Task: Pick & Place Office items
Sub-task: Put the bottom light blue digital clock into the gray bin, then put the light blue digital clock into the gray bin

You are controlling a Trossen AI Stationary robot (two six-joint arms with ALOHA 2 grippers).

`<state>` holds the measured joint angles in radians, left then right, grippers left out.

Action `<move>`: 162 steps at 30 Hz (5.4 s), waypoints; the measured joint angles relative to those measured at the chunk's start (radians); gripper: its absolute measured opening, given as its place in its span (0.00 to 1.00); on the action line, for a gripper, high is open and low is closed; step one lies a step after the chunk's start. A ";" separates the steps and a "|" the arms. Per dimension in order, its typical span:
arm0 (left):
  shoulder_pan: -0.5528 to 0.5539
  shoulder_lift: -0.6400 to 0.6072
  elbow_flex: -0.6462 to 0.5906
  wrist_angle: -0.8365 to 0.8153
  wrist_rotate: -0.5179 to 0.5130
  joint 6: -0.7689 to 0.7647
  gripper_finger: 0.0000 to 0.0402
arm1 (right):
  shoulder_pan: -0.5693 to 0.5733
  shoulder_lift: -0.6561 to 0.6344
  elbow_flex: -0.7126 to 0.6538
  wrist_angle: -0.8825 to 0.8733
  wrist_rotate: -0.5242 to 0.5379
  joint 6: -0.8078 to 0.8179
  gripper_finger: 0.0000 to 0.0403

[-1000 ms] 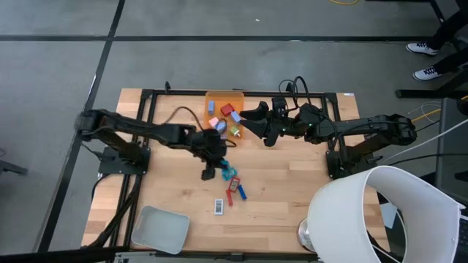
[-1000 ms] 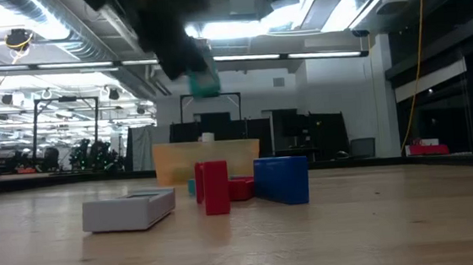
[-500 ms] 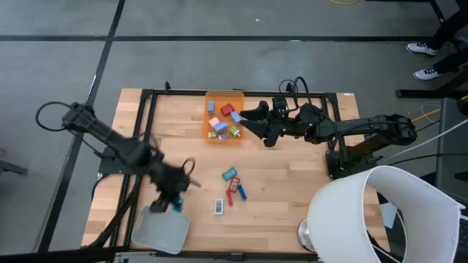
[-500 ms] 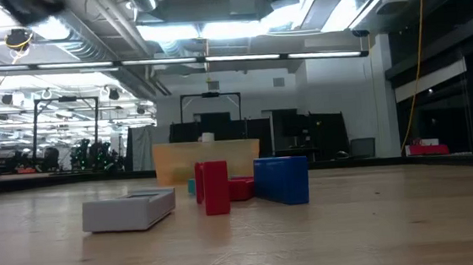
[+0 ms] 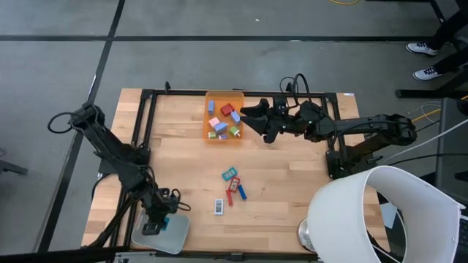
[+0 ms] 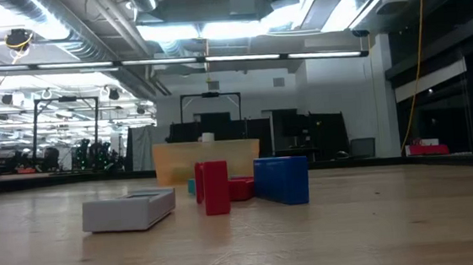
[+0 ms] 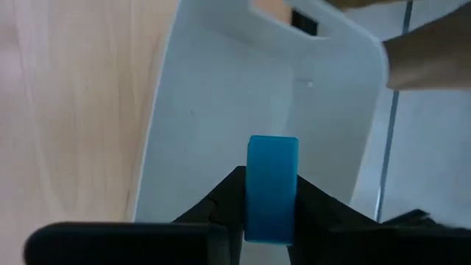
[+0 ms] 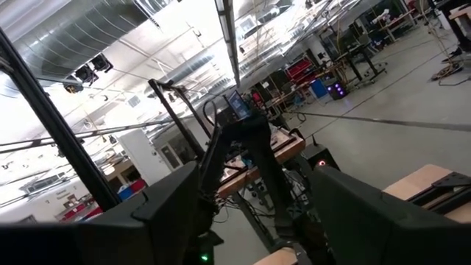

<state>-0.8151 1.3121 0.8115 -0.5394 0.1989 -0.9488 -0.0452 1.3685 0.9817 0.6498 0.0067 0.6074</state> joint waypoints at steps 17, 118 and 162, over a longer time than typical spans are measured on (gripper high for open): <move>0.036 -0.043 -0.049 0.032 -0.188 -0.064 0.62 | 0.000 0.000 0.000 0.000 -0.026 0.036 0.65; 0.672 0.554 0.364 -0.020 -0.191 0.350 0.13 | -0.019 0.000 0.000 -0.066 -0.050 0.036 0.65; -0.220 -0.369 -0.359 0.248 -0.354 -0.315 0.13 | -0.019 0.000 0.000 -0.001 -0.014 0.039 0.65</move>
<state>-1.0351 0.9432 0.4530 -0.2912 -0.1555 -1.2637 -0.0639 1.3689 0.9821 0.6492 -0.0071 0.6468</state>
